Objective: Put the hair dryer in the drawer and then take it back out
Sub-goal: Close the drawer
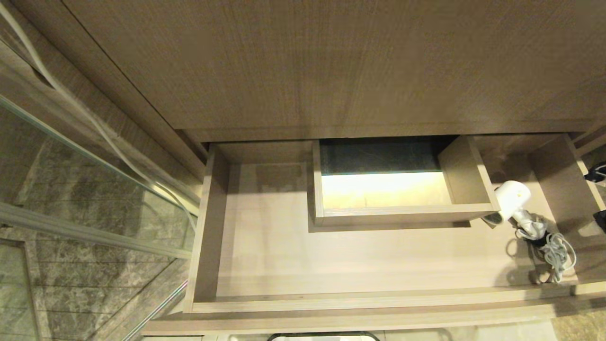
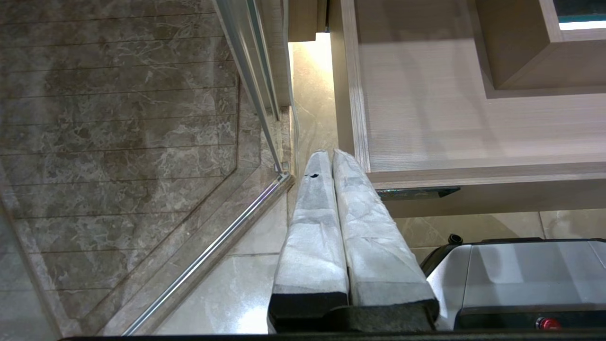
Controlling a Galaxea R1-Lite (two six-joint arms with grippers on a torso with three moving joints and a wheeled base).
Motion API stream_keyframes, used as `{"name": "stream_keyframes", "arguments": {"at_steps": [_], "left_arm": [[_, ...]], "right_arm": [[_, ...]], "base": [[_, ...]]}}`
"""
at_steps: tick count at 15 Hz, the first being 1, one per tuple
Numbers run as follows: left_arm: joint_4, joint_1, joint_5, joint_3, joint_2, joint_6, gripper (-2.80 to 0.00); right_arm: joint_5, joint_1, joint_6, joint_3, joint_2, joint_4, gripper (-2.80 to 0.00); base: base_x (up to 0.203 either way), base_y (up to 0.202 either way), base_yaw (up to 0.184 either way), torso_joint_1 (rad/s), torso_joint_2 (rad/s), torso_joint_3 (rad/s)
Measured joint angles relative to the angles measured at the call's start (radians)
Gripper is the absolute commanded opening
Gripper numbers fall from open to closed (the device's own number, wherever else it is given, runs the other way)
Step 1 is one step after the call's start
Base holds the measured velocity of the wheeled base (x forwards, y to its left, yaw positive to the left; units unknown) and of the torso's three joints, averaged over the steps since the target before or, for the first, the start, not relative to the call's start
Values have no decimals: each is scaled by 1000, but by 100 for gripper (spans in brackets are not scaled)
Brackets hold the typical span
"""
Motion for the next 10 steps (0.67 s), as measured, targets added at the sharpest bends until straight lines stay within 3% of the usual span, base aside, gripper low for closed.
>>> {"name": "stream_keyframes", "arguments": {"at_steps": [1,5,10], "left_arm": [[0,0,0,0,0,0,-280],[0,0,0,0,0,0,-280],[0,0,0,0,0,0,-280]], "right_arm": [[1,0,1,19,-18,0,-280],[-7,-4,12,141,-172,31,-280],[-39,-36,12,373,-453,162,-280]], "base": [[0,0,0,0,0,0],[0,0,0,0,0,0],[0,0,0,0,0,0]]}}
